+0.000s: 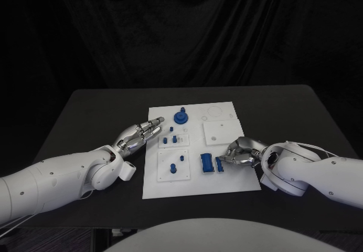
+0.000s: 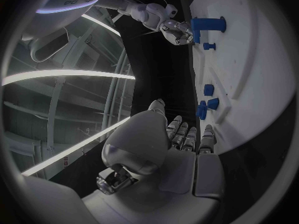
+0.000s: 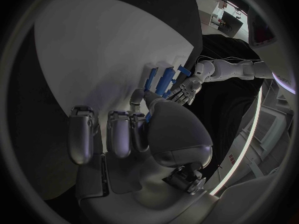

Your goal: Assemble the parts on the task board

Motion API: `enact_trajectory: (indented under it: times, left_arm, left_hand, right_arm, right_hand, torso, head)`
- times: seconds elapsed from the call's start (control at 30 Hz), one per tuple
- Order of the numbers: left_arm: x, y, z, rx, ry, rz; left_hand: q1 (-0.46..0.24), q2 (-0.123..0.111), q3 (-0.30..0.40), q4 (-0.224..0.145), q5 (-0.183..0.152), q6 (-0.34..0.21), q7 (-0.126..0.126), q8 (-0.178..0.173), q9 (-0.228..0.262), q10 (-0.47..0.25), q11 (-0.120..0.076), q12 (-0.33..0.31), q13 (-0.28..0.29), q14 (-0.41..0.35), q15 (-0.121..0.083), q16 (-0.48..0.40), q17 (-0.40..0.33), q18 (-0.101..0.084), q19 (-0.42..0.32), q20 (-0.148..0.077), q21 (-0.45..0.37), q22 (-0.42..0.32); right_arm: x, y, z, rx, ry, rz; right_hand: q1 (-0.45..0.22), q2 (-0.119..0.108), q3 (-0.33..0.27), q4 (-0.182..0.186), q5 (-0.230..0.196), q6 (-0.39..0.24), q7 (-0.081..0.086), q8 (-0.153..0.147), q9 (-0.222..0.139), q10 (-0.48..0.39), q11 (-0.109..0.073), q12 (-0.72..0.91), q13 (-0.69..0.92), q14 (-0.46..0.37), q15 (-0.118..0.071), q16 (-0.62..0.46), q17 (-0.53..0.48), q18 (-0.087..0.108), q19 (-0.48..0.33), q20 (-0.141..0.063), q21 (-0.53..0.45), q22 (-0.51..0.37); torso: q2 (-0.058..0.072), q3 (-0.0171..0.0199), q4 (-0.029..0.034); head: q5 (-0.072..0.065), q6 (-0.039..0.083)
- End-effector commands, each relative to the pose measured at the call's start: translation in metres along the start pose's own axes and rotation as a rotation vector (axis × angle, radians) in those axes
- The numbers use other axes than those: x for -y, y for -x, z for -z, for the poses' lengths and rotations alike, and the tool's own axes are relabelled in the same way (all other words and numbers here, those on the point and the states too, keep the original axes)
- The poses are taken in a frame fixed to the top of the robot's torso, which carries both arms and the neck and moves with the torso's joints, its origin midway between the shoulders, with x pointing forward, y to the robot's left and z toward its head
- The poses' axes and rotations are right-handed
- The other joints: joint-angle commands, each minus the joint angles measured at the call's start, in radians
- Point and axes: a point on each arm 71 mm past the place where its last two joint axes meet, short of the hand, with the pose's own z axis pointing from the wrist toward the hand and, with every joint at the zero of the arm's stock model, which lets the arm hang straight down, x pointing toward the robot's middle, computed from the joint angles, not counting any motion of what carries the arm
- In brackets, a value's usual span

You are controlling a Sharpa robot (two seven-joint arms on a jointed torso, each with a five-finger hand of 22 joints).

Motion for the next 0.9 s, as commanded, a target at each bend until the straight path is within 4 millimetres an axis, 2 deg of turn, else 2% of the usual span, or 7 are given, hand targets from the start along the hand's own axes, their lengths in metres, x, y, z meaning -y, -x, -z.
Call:
enact_trajectory:
  times: [0.03, 0.37, 0.47, 0.57, 0.73, 0.87, 0.9]
  left_arm:
    - [0.003, -0.001, 0.000, 0.007, -0.041, 0.001]
    - [0.011, 0.003, 0.010, 0.065, -0.096, -0.041]
    - [0.016, 0.005, 0.014, 0.086, -0.110, -0.057]
    - [0.025, 0.008, 0.014, 0.100, -0.130, -0.074]
    - [0.051, 0.011, 0.004, 0.103, -0.191, -0.103]
    - [0.067, 0.011, -0.009, 0.112, -0.255, -0.122]
    - [0.069, 0.011, -0.013, 0.116, -0.270, -0.122]
  left_hand:
    - [0.012, 0.002, 0.006, -0.002, -0.001, 0.004, 0.005, 0.005, 0.001, 0.002, 0.006, 0.007, 0.002, 0.001, 0.005, -0.004, -0.001, 0.007, -0.002, 0.004, -0.001, -0.001]
    - [0.034, -0.013, 0.002, -0.004, 0.033, 0.029, 0.002, 0.010, 0.003, 0.011, 0.000, 0.029, 0.004, 0.001, -0.010, -0.004, -0.001, 0.004, -0.002, -0.016, 0.000, -0.001]
    - [0.036, -0.017, -0.003, 0.000, 0.035, 0.037, 0.000, 0.012, 0.004, 0.013, -0.005, 0.034, 0.005, 0.001, -0.017, -0.004, -0.001, 0.002, -0.002, -0.025, 0.000, -0.001]
    - [0.037, -0.018, -0.006, 0.004, 0.036, 0.051, -0.001, 0.014, 0.005, 0.014, -0.010, 0.037, 0.005, 0.001, -0.025, -0.004, -0.001, 0.001, -0.003, -0.034, -0.001, -0.003]
    - [0.036, -0.013, -0.014, 0.006, 0.035, 0.059, -0.006, 0.013, 0.005, 0.015, -0.020, 0.040, 0.005, 0.001, -0.041, -0.004, -0.001, -0.024, -0.004, -0.078, -0.002, -0.006]
    - [0.017, -0.013, -0.031, 0.009, 0.030, 0.085, -0.025, 0.017, 0.007, 0.024, -0.042, 0.059, 0.007, 0.001, -0.058, -0.004, -0.001, -0.027, 0.000, -0.094, 0.001, -0.001]
    - [0.010, -0.019, -0.041, 0.009, 0.030, 0.101, -0.034, 0.019, 0.008, 0.031, -0.053, 0.069, 0.008, 0.001, -0.067, -0.004, -0.001, -0.022, 0.004, -0.097, 0.003, 0.004]
  right_arm:
    - [0.002, 0.000, 0.001, 0.008, -0.010, 0.014]
    - [0.001, 0.019, 0.015, 0.196, 0.108, -0.057]
    - [-0.002, 0.036, 0.020, 0.285, 0.174, -0.095]
    - [-0.010, 0.059, 0.022, 0.381, 0.261, -0.138]
    - [-0.020, 0.092, 0.026, 0.458, 0.431, -0.270]
    - [-0.022, 0.104, 0.019, 0.432, 0.536, -0.362]
    - [-0.022, 0.104, 0.015, 0.409, 0.557, -0.391]
  right_hand:
    - [0.010, -0.006, -0.002, -0.009, -0.005, 0.001, -0.004, 0.007, 0.003, 0.106, -0.008, 0.003, 0.263, 0.068, -0.006, -0.001, 0.065, 0.018, 0.049, -0.008, -0.001, 0.219]
    - [-0.029, -0.007, -0.027, 0.027, 0.010, -0.002, -0.001, 0.003, 0.008, 0.106, -0.006, 0.003, 0.263, 0.066, -0.004, -0.006, 0.053, 0.019, 0.047, -0.007, -0.007, 0.217]
    - [-0.031, -0.002, -0.020, 0.071, 0.108, -0.005, 0.004, -0.043, -0.020, 0.106, -0.002, 0.003, 0.263, 0.030, 0.001, -0.085, -0.106, 0.045, -0.003, -0.001, -0.116, 0.178]
    - [-0.028, -0.004, -0.015, 0.092, 0.122, 0.001, 0.012, -0.079, -0.051, 0.072, 0.006, -0.030, 0.221, -0.005, 0.008, -0.176, -0.255, 0.070, -0.057, 0.004, -0.239, 0.130]
    - [-0.080, 0.033, -0.006, 0.096, 0.092, 0.002, 0.082, -0.239, -0.237, -0.365, 0.080, -0.465, -0.234, -0.282, 0.084, -0.635, -0.804, 0.155, -0.369, 0.076, -0.885, -0.154]
    - [-0.104, 0.030, -0.015, 0.103, 0.090, -0.074, 0.154, -0.348, -0.372, -0.658, 0.165, -0.734, -0.457, -0.468, 0.176, -0.841, -0.893, 0.140, -0.505, 0.142, -1.084, -0.289]
    - [-0.111, 0.028, -0.035, 0.103, 0.111, -0.132, 0.219, -0.416, -0.446, -0.854, 0.246, -0.897, -0.555, -0.661, 0.266, -0.986, -0.972, 0.105, -0.660, 0.196, -1.231, -0.388]
  torso:
    - [0.000, 0.0005, -0.0004]
    - [-0.001, 0.0005, -0.0006]
    - [-0.001, 0.0010, -0.0009]
    - [-0.002, 0.0021, -0.0016]
    - [-0.019, 0.0063, -0.0054]
    - [-0.039, 0.0142, -0.0175]
    - [-0.044, 0.0167, -0.0214]
  head:
    - [0.003, 0.000]
    - [0.013, 0.000]
    - [0.016, 0.000]
    - [0.018, 0.000]
    - [0.019, 0.000]
    - [0.035, 0.000]
    - [0.040, 0.000]
